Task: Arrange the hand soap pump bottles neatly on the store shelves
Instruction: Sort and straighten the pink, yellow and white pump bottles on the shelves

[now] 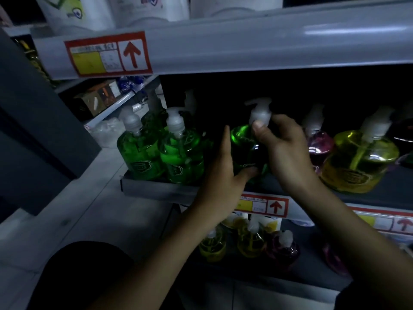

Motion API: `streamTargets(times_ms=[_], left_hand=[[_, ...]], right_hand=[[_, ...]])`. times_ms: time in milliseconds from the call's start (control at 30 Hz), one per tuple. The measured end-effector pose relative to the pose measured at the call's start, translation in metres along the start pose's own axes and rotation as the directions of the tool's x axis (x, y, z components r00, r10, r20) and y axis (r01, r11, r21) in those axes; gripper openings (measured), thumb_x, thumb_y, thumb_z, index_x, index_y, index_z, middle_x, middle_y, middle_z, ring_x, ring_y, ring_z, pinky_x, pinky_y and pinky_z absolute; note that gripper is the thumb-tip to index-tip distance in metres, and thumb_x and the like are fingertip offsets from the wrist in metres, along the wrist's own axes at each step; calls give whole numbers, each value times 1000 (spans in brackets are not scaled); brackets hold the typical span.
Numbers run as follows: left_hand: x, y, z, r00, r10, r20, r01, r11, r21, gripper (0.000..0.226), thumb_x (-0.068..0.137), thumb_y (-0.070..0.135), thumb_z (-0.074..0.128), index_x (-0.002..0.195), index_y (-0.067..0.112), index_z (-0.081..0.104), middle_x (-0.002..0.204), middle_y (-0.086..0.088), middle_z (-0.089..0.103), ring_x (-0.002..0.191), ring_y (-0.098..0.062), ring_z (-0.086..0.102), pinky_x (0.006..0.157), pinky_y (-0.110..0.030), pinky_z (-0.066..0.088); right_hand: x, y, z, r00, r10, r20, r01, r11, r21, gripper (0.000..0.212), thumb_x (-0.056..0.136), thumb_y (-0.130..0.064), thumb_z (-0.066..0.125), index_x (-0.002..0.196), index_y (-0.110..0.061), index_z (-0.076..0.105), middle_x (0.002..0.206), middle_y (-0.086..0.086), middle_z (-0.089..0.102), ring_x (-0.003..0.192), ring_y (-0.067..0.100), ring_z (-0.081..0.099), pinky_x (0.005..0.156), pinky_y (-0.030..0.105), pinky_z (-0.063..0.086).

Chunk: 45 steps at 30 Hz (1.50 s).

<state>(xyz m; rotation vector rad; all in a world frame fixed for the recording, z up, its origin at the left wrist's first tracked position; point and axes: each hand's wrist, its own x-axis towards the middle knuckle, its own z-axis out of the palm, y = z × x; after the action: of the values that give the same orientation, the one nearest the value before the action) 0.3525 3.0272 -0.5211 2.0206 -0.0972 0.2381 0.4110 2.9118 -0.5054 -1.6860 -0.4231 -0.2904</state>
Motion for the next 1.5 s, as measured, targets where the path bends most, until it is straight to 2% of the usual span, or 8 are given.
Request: streamTargets(times_ms=[233,533,700,900,1033,1167,1367,1500], left_hand=[[-16,-1,-59,874,335,-353,-99,832,545,16,91,13,52,100,17,65,92,0,63,76,-11,60,59,-10,42],[-11,-29,-86,941,212,-263,-10,796,605,45,90,37,59,134,34,52,142,-4,32,124,-13,36,90,-14,29],[-3,-28,-85,924,254,-288,-9,764,645,40,91,27,60,130,30,57,139,-10,39,123,-29,44,86,-24,34],[-5,-31,-84,915,277,-295,-20,758,651,40,91,26,59,130,31,57,137,-9,40,116,-30,50,78,-29,42],[-5,-31,-85,913,307,-269,-41,723,689,39,92,28,57,131,30,57,137,-10,40,118,-29,49,78,-28,41],[-5,-33,-85,913,317,-256,-56,719,692,40,92,27,57,131,28,57,137,-12,41,118,-30,49,81,-29,42],[-8,-24,-73,846,421,-327,-109,737,667,26,89,15,60,114,13,66,110,-14,47,81,-17,49,65,-25,43],[-11,-13,-43,854,482,-194,-249,707,661,18,93,18,48,98,9,63,92,-8,52,69,-22,49,58,-34,44]], right_hand=[[2,4,21,999,44,-5,-44,992,-117,28,95,-25,55,120,-12,61,104,2,49,100,13,50,82,20,40],[-25,9,23,989,28,148,33,919,-392,90,75,-1,74,145,-21,22,133,-1,25,100,-8,26,68,-14,26],[-10,10,27,994,86,68,-50,905,-422,59,81,-1,69,125,-13,33,117,3,27,84,10,41,67,2,42],[16,23,36,971,237,25,-201,872,-447,44,84,-9,67,123,-7,46,129,17,37,113,33,48,100,34,45],[26,31,46,971,228,66,-186,905,-384,19,81,-5,68,91,-15,55,115,19,55,98,28,62,85,41,56],[25,26,48,973,213,86,-169,917,-362,20,82,-5,69,97,-10,56,111,15,58,99,27,62,82,36,56],[-17,1,25,976,128,175,-8,827,-562,84,75,15,60,146,-14,26,141,13,32,119,30,46,78,13,41],[-48,-5,-16,971,4,239,169,699,-695,60,69,5,53,125,-16,57,121,8,55,104,33,60,80,43,54]])
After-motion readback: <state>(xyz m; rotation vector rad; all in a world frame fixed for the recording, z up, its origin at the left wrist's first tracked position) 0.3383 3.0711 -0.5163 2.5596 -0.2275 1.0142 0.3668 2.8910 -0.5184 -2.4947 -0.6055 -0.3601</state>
